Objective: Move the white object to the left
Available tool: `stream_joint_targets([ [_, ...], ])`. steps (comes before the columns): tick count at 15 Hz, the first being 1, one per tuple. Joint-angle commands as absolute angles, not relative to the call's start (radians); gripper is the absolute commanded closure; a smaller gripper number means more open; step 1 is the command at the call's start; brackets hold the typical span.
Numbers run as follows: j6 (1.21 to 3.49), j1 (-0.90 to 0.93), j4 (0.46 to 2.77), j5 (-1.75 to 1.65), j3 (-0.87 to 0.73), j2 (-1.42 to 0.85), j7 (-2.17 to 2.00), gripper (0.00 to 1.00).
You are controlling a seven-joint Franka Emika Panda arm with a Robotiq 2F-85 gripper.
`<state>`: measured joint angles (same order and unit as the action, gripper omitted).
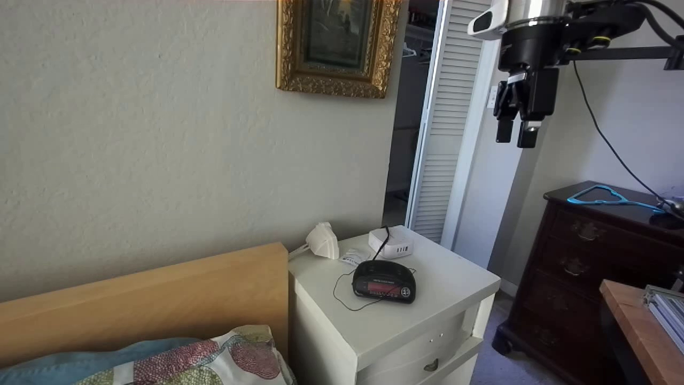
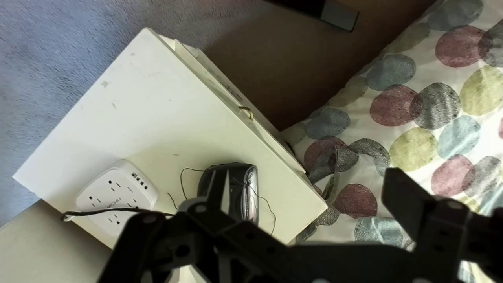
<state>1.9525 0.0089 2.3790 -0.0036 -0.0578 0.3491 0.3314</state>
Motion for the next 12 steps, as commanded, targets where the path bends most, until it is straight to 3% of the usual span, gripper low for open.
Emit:
stream_joint_targets([
  [1,1.974,0.032,2.382,0.065,-0.079,0.354,0.377,0.0],
  [12,1.962,0.016,2.377,0.029,-0.066,0.349,0.284,0.0],
])
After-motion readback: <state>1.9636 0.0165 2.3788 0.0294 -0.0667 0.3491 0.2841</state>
